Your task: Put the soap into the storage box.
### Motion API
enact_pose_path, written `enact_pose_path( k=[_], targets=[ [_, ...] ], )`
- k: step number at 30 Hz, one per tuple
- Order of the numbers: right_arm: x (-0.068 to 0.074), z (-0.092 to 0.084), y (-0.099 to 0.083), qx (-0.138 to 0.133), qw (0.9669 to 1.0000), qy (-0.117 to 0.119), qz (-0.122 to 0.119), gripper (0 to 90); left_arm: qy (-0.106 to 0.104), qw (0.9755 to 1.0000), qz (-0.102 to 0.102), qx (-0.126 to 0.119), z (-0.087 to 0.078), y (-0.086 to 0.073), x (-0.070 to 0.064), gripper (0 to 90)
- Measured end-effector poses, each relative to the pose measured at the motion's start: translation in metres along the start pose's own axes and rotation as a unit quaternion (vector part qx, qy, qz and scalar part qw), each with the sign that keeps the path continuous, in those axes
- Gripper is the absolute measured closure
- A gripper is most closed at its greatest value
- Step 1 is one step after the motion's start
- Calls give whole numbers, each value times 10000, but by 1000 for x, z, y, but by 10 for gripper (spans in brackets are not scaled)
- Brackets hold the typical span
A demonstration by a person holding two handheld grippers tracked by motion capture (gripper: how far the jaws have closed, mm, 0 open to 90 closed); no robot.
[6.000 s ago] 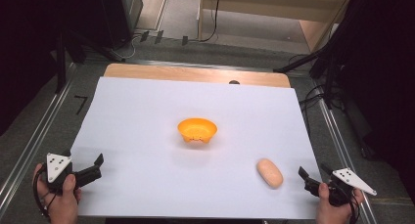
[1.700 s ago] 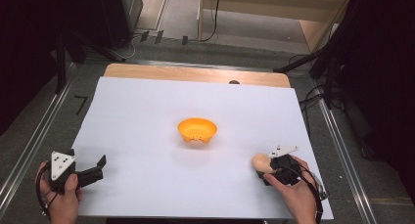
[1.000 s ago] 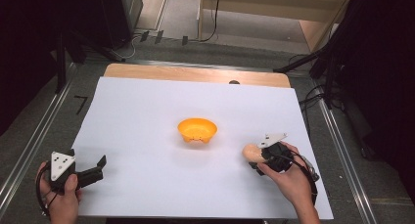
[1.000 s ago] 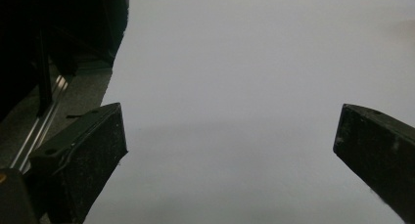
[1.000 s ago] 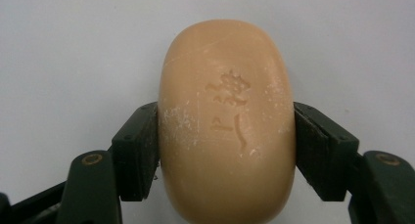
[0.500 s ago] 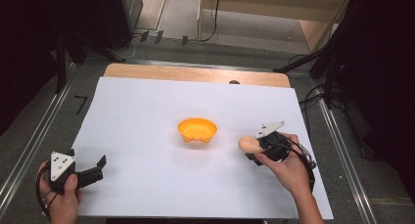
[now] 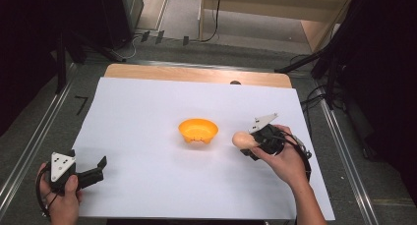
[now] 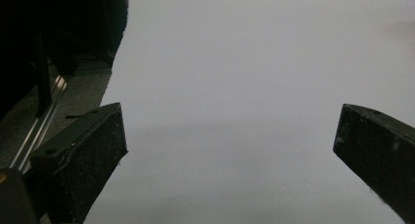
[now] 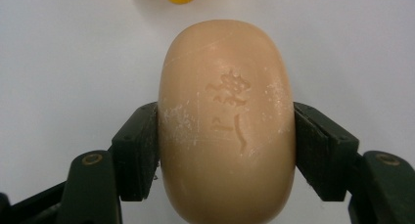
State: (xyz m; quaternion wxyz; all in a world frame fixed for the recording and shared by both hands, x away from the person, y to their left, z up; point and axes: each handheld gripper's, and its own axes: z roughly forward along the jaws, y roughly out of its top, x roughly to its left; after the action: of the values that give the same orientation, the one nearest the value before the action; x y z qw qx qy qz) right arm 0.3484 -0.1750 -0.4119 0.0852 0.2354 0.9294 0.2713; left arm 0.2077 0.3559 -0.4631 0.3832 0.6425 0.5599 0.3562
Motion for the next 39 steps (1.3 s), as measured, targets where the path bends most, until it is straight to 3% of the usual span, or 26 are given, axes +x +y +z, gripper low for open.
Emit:
enact_pose_path(
  k=[9,16,24,31,39],
  targets=[
    [-5,1,19,-71,9998,84,-187,332,2,10000,-7,-14,0,0,0,0],
    [-8,4,38,-54,9985,148,-533,332,1,10000,-3,4,0,0,0,0],
    [-8,3,55,-165,9974,261,-646,332,-7,10000,-10,15,0,0,0,0],
    [-4,7,73,-155,9951,327,-917,332,-29,10000,-28,-7,0,0,1,0],
    [-1,20,96,-167,9901,437,-1320,332,-49,10000,-34,1,0,0,1,0]
  ],
)
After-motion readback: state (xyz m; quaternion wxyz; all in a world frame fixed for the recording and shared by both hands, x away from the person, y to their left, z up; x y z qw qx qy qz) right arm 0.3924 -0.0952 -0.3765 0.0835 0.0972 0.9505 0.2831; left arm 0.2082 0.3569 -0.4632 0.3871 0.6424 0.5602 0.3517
